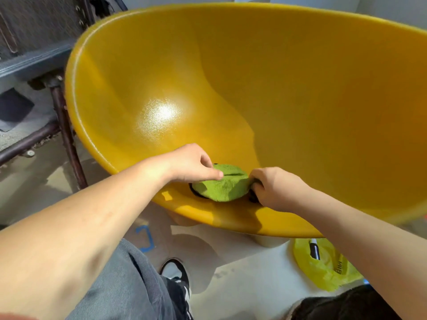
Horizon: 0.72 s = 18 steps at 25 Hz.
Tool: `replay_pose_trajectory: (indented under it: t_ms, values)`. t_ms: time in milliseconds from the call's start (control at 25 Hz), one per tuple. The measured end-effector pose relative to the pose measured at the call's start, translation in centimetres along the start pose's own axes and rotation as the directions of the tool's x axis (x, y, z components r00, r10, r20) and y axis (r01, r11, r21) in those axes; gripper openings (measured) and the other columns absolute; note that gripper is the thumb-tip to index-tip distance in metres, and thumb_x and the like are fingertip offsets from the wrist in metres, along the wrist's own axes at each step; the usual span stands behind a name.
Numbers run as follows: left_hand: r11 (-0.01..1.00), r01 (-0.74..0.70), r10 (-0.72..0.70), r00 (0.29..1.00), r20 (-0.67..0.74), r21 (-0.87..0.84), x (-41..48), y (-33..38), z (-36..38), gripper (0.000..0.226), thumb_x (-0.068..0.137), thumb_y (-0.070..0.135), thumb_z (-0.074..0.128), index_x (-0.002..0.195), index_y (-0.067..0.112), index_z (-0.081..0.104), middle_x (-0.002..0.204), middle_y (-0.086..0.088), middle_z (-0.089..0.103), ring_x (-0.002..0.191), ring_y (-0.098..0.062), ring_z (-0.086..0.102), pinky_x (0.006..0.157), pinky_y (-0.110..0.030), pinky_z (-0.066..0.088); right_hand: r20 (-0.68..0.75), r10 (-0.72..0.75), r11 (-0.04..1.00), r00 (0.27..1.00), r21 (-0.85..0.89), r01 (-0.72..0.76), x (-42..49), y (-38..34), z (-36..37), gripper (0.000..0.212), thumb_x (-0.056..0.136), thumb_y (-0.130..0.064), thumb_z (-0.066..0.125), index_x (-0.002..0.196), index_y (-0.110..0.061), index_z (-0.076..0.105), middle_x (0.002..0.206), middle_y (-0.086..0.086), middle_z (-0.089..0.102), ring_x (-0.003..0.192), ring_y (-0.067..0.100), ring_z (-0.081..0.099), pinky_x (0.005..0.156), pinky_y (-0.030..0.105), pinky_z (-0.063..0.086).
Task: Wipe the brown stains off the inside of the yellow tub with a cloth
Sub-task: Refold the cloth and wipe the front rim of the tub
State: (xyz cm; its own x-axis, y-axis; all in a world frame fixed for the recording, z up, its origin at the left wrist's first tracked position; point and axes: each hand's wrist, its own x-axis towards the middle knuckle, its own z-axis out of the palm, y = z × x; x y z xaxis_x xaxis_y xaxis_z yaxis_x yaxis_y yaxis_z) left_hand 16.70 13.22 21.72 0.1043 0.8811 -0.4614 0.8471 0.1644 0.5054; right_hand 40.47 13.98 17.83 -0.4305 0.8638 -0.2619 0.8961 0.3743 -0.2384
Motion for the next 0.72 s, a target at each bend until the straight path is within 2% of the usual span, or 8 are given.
replay_pose_trajectory:
  t_ms: [80, 160, 240, 320, 400, 480, 600, 720]
  values:
    - [0.961, 0.005, -0.007, 1.0, 0.005, 0.275, -0.6, 0.1, 0.3, 0.06, 0.067, 0.063, 0.08, 0.108, 0.02, 0.071, 0.11, 0.006, 0.066, 0.102, -0.017, 0.063, 0.091, -0.032, 0.053, -0.105, 0.119, 0.944, 0.987, 0.32, -0.08, 0.0, 0.3, -1.7, 0.019, 0.102, -0.021, 0.046, 0.09, -0.01, 0.057, 0.084, 0.006, 0.062, 0.074, 0.028, 0.055, 0.059, 0.035, 0.046]
    - [0.917, -0.027, 0.073, 0.992, -0.101, 0.398, -0.8, 0.6, 1.3, 0.039, 0.077, 0.041, 0.074, 0.107, 0.016, 0.07, 0.11, -0.002, 0.063, 0.105, -0.026, 0.061, 0.086, -0.031, 0.052, -0.153, 0.256, 0.772, 0.954, 0.626, -0.107, -0.4, 0.0, -3.7, 0.02, 0.101, -0.019, 0.044, 0.087, -0.007, 0.053, 0.076, 0.004, 0.051, 0.068, 0.024, 0.045, 0.059, 0.034, 0.037]
    - [0.958, -0.052, 0.121, 0.965, -0.234, 0.281, -1.0, 1.9, 0.8, 0.02, 0.084, 0.025, 0.056, 0.094, 0.017, 0.071, 0.101, -0.008, 0.065, 0.095, -0.03, 0.06, 0.075, -0.031, 0.048, -0.151, 0.35, 0.596, 0.925, 0.797, -0.095, -0.8, -0.4, -5.7, 0.018, 0.099, -0.023, 0.045, 0.087, -0.011, 0.053, 0.08, 0.007, 0.047, 0.075, 0.024, 0.045, 0.066, 0.038, 0.037]
    - [0.991, -0.094, 0.121, 0.919, -0.376, 0.091, -1.8, 3.3, -1.1, 0.02, 0.085, 0.025, 0.048, 0.074, 0.013, 0.061, 0.087, -0.011, 0.064, 0.078, -0.029, 0.054, 0.065, -0.033, 0.045, -0.142, 0.353, 0.516, 0.925, 0.854, -0.066, -1.5, -0.5, -7.3, 0.026, 0.1, -0.032, 0.048, 0.092, -0.01, 0.06, 0.083, 0.007, 0.056, 0.08, 0.025, 0.055, 0.07, 0.038, 0.045]
    - [0.967, -0.162, 0.033, 0.844, -0.535, -0.196, -2.6, 4.1, -3.2, 0.021, 0.087, 0.025, 0.046, 0.068, 0.016, 0.049, 0.067, -0.004, 0.051, 0.065, -0.025, 0.043, 0.057, -0.034, 0.033, -0.139, 0.255, 0.554, 0.957, 0.832, -0.027, -2.2, -0.2, -8.5, 0.046, 0.096, -0.054, 0.06, 0.101, -0.009, 0.067, 0.087, 0.003, 0.068, 0.08, 0.02, 0.065, 0.071, 0.035, 0.052]
    - [0.873, -0.228, -0.083, 0.802, -0.591, -0.432, -3.3, 4.3, -4.7, 0.018, 0.084, 0.029, 0.047, 0.069, 0.02, 0.045, 0.064, -0.002, 0.038, 0.062, -0.02, 0.034, 0.059, -0.035, 0.025, -0.127, 0.113, 0.689, 0.985, 0.724, 0.015, -2.8, 0.0, -9.3, 0.059, 0.079, -0.063, 0.08, 0.102, -0.01, 0.069, 0.087, -0.002, 0.074, 0.077, 0.015, 0.07, 0.068, 0.033, 0.056]
    - [0.824, -0.265, -0.091, 0.81, -0.579, -0.5, -4.1, 4.6, -5.5, 0.016, 0.08, 0.032, 0.049, 0.072, 0.018, 0.047, 0.066, -0.004, 0.036, 0.061, -0.019, 0.032, 0.061, -0.038, 0.025, -0.072, 0.086, 0.756, 0.994, 0.654, -0.018, -2.9, 0.8, -9.9, 0.034, 0.078, -0.038, 0.089, 0.102, -0.018, 0.076, 0.093, 0.001, 0.082, 0.084, 0.018, 0.079, 0.08, 0.041, 0.066]
    - [0.759, -0.322, -0.062, 0.829, -0.555, -0.566, -4.7, 4.9, -6.0, 0.013, 0.079, 0.029, 0.052, 0.075, 0.016, 0.051, 0.07, -0.008, 0.04, 0.065, -0.021, 0.036, 0.063, -0.039, 0.026, -0.058, 0.135, 0.582, 0.989, 0.813, -0.032, -3.3, 2.4, -11.0, 0.022, 0.084, -0.014, 0.083, 0.104, -0.008, 0.075, 0.098, 0.007, 0.082, 0.1, 0.031, 0.078, 0.088, 0.044, 0.063]
